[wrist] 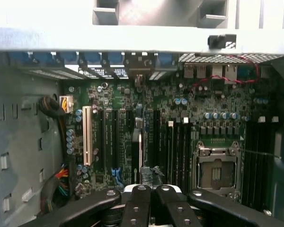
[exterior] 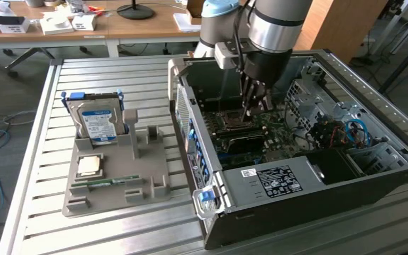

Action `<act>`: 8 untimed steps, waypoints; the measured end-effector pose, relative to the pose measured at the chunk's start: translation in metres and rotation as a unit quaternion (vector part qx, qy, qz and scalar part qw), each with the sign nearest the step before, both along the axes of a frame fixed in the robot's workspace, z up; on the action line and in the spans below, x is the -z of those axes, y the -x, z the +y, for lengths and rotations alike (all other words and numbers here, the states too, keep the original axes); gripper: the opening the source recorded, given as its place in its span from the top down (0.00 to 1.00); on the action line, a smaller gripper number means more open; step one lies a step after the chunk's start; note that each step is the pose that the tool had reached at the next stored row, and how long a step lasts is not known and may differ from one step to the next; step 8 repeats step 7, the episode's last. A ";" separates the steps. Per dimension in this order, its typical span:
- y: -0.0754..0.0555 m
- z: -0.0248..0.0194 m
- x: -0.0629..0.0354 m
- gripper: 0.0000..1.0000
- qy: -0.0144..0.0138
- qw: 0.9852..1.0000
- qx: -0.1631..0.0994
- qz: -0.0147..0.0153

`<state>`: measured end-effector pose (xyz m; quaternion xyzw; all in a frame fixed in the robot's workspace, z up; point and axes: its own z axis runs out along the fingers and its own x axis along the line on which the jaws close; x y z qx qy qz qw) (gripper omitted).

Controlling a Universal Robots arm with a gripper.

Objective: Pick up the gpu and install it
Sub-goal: 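Press down on the gpu until it lock into place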

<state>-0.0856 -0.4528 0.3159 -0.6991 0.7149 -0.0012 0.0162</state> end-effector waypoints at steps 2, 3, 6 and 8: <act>-0.002 -0.0001 0.0000 0.89 0.000 1.000 0.000 0.000; -0.002 -0.0001 0.0000 0.89 0.000 1.000 0.000 0.000; -0.002 0.0000 0.0000 0.89 0.000 1.000 0.000 0.000; -0.002 0.0000 0.0000 0.89 0.000 1.000 0.000 0.000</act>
